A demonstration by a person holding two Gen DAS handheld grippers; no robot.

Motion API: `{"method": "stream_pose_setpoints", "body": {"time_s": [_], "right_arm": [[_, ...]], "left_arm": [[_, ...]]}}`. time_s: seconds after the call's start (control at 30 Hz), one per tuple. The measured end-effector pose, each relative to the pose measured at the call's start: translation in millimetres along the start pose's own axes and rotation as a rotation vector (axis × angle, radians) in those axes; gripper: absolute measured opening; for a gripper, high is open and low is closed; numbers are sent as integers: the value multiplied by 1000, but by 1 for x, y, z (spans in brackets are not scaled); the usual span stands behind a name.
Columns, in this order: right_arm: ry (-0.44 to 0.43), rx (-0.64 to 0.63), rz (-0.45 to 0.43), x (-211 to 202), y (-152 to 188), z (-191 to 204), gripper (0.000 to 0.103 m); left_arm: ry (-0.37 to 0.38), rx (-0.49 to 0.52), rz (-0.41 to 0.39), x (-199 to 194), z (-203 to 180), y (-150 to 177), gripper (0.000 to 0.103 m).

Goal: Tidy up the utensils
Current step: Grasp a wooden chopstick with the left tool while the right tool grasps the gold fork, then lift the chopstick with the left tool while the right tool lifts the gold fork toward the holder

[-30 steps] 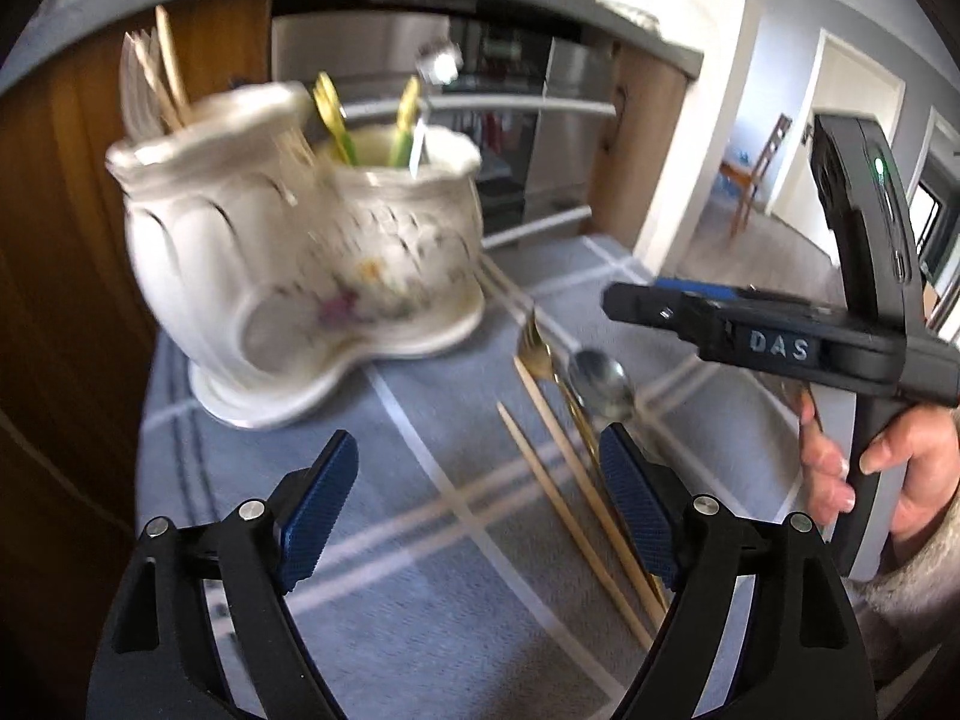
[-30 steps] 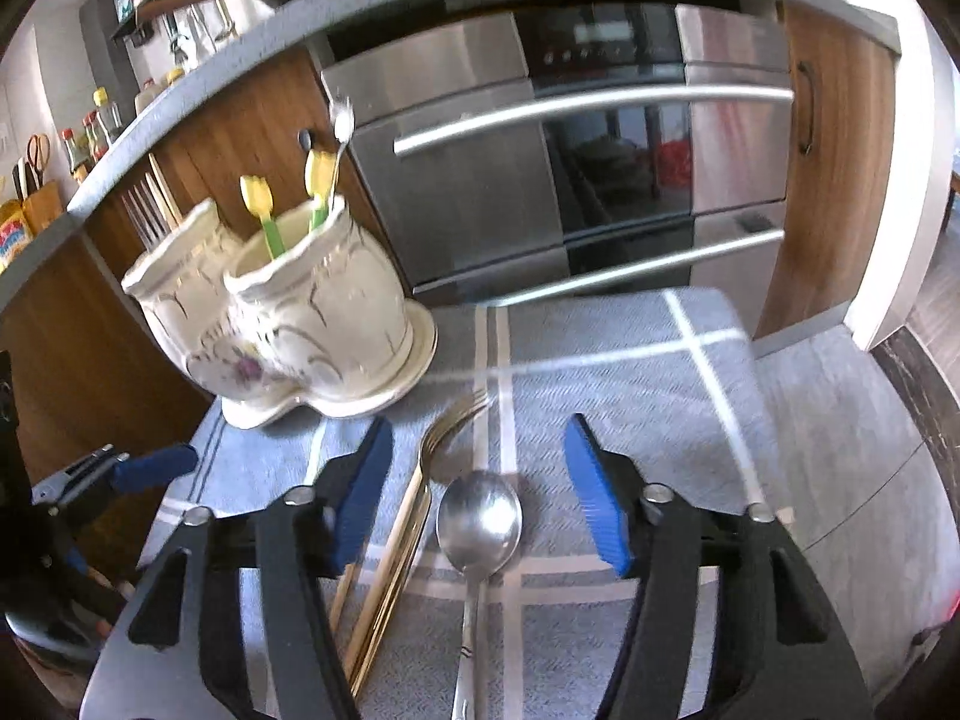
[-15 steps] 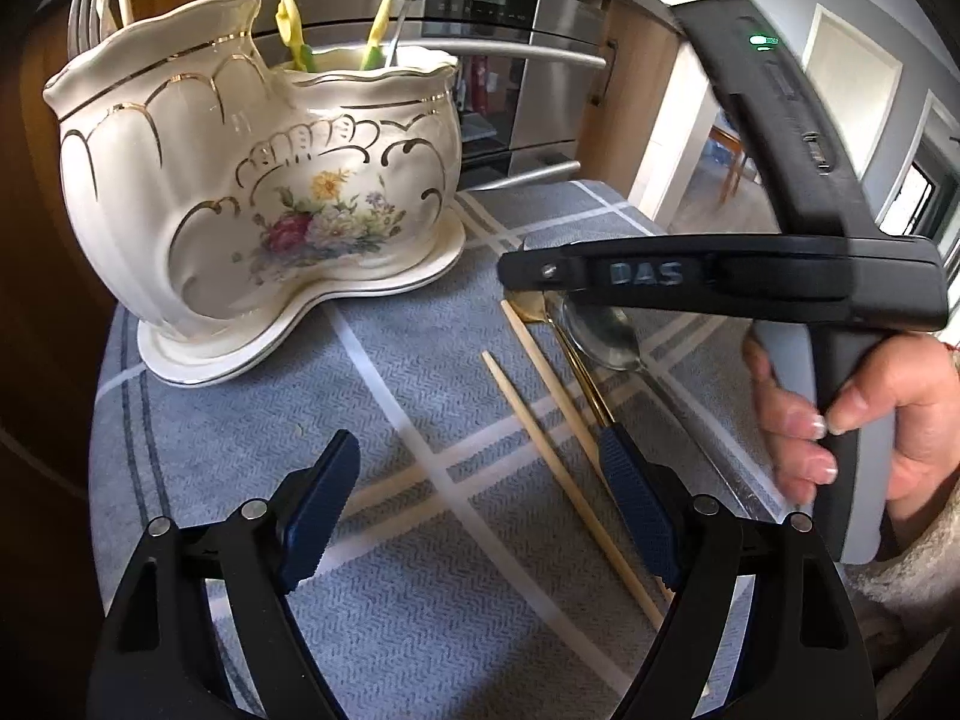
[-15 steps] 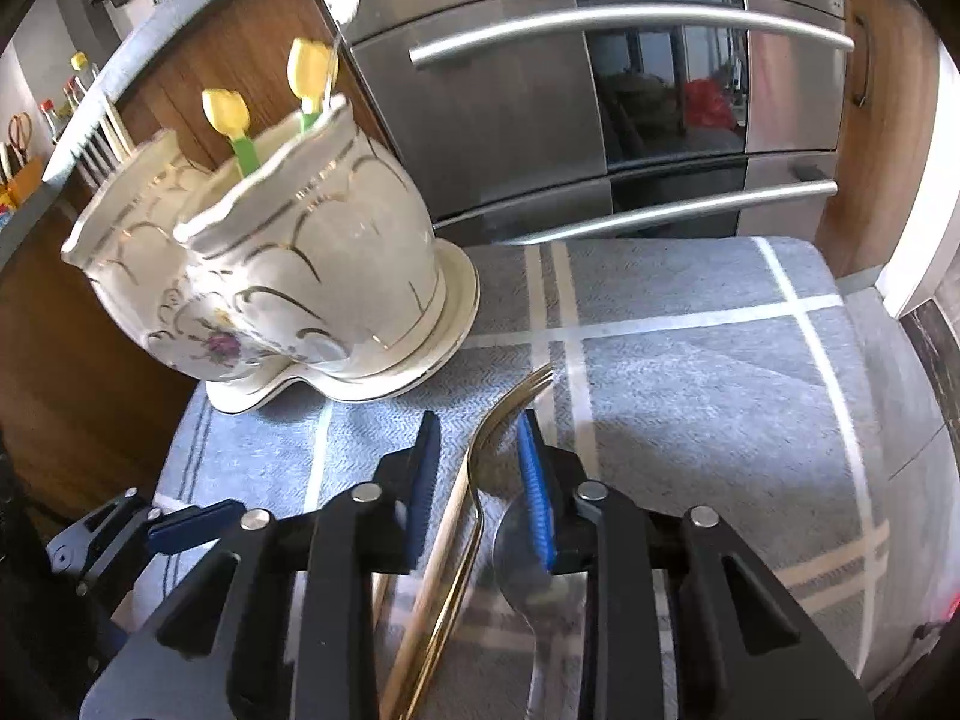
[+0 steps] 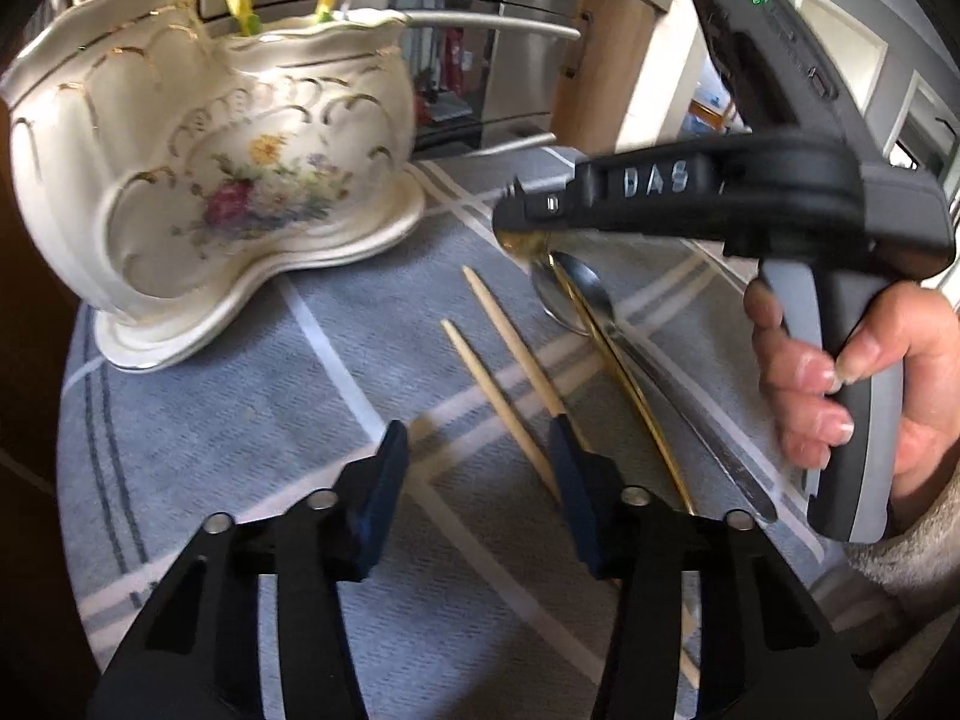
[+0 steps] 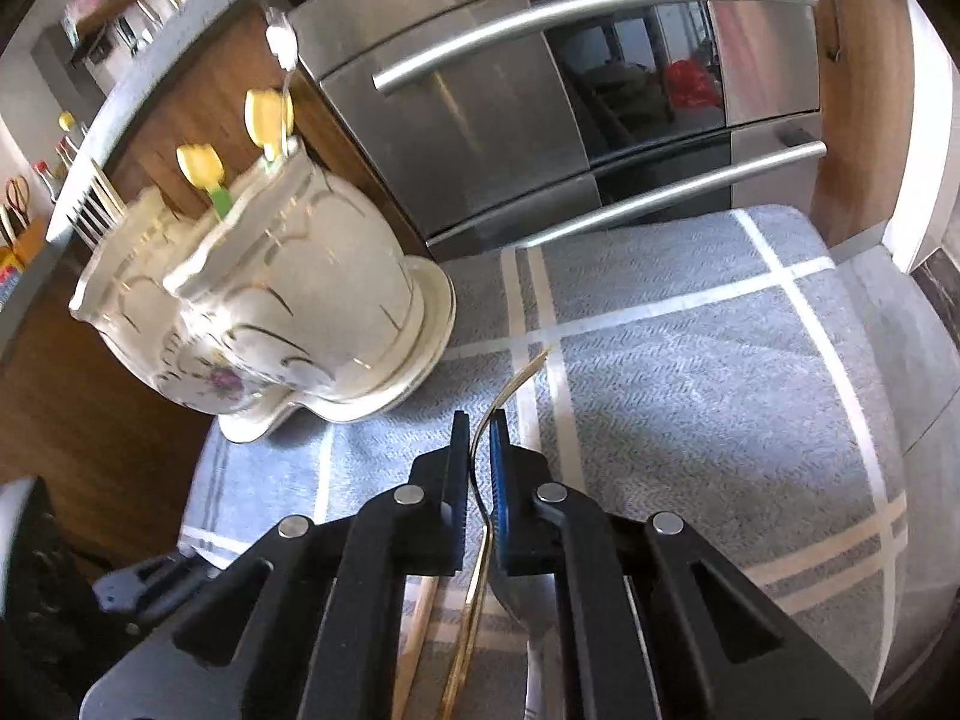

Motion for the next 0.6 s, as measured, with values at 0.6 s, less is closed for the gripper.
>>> {"method": "stream_pose_setpoints", "body": {"time_s": [0.6], "right_arm": [[-74,-10,-99,-49,-3,4,4]], "left_arm": [[-123,119,62,24,-42,-14,9]]}}
Point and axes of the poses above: each gripper's, at about its wrist camera, not at the fingertips, and x roughly the way its jaws point, z to its left, y to its underside, the point moved 2 cm from there along x, roughly the way its jaws point, and after that the axes turned 4 degrees about y, right-handed, at the moved point
